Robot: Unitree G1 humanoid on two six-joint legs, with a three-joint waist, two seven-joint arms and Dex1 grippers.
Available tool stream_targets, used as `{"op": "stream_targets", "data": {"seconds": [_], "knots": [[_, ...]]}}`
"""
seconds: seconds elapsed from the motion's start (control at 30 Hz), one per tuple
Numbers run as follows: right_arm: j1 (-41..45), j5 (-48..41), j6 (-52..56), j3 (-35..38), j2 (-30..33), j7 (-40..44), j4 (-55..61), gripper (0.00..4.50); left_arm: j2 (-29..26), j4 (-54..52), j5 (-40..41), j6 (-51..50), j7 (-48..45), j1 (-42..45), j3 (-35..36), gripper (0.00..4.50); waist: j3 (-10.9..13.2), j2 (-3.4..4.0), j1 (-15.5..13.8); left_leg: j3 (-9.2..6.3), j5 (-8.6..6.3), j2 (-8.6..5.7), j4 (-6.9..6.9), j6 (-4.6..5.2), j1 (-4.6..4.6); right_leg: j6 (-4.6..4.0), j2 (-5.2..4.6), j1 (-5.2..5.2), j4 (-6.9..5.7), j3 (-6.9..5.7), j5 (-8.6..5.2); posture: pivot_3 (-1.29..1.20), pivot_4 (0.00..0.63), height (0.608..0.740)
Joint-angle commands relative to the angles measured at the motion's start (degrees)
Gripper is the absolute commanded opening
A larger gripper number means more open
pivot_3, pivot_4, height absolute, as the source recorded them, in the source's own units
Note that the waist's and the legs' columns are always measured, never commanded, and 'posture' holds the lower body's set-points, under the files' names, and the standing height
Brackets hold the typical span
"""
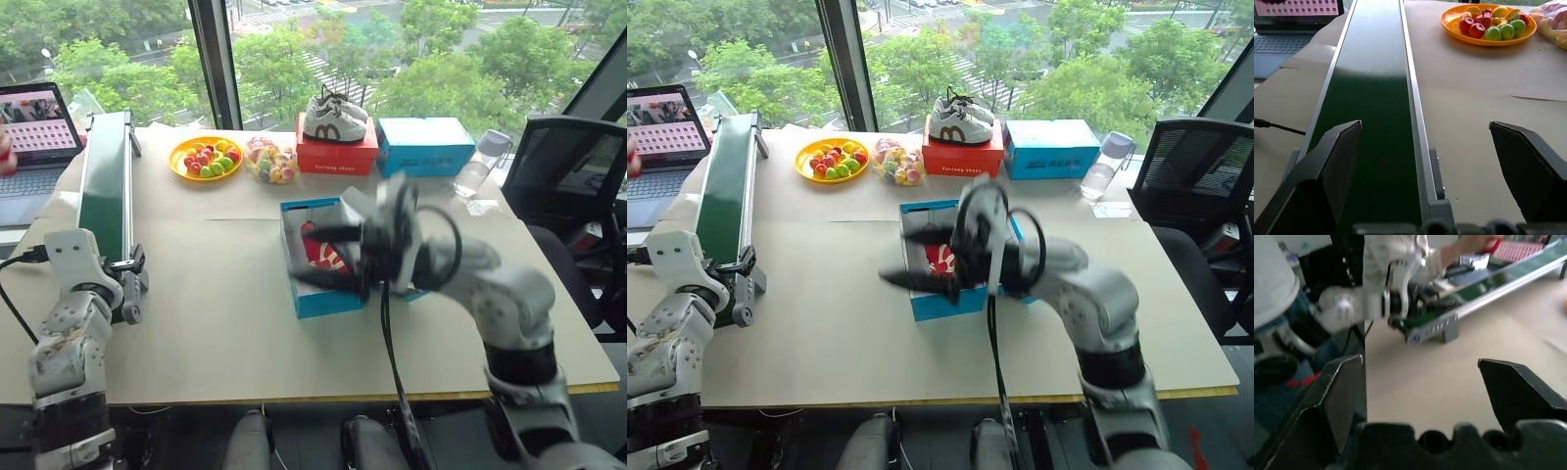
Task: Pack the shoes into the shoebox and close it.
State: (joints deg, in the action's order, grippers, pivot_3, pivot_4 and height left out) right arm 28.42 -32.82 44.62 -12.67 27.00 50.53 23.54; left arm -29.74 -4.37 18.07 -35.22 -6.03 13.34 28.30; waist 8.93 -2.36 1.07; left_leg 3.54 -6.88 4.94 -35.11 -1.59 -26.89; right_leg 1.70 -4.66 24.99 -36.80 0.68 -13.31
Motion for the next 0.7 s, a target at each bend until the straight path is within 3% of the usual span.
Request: {"op": "stream_targets", "data": {"seconds": [0.03, 0.17, 0.7], "knots": [[-0.1, 4.2, -7.9, -1.6, -2.3, -1.1, -1.2, 4.48, -1.6, -1.1, 0.1, -1.0, -0.7, 1.0, 0.4, 4.5, 0.0, -0.01, 0.3, -0.02, 0.0, 0.0, 0.01, 0.0, 0.05, -0.01, 0.06, -0.02, -0.01, 0.04, 0.03, 0.0, 0.15, 0.731], [-1.3, 10.0, -14.2, -4.5, -4.8, -2.9, -5.2, 4.48, -2.0, -0.8, 0.0, -1.6, -1.1, 1.1, 0.4, 4.5, 0.0, -0.03, -0.1, -0.06, 0.02, 0.04, 0.04, -0.03, 0.22, -0.03, 0.17, -0.11, -0.08, 0.06, 0.02, 0.0, 0.15, 0.731], [-2.0, 12.8, -17.8, -6.5, -7.0, -2.2, -6.9, 4.48, -2.6, -0.1, -0.8, -2.2, -0.6, 0.5, 1.7, 4.5, -0.1, -0.1, -0.4, -0.05, 0.09, 0.04, 0.05, -0.17, 0.15, 0.01, 0.16, -0.13, -0.05, 0.07, -0.01, 0.0, 0.15, 0.731]]}}
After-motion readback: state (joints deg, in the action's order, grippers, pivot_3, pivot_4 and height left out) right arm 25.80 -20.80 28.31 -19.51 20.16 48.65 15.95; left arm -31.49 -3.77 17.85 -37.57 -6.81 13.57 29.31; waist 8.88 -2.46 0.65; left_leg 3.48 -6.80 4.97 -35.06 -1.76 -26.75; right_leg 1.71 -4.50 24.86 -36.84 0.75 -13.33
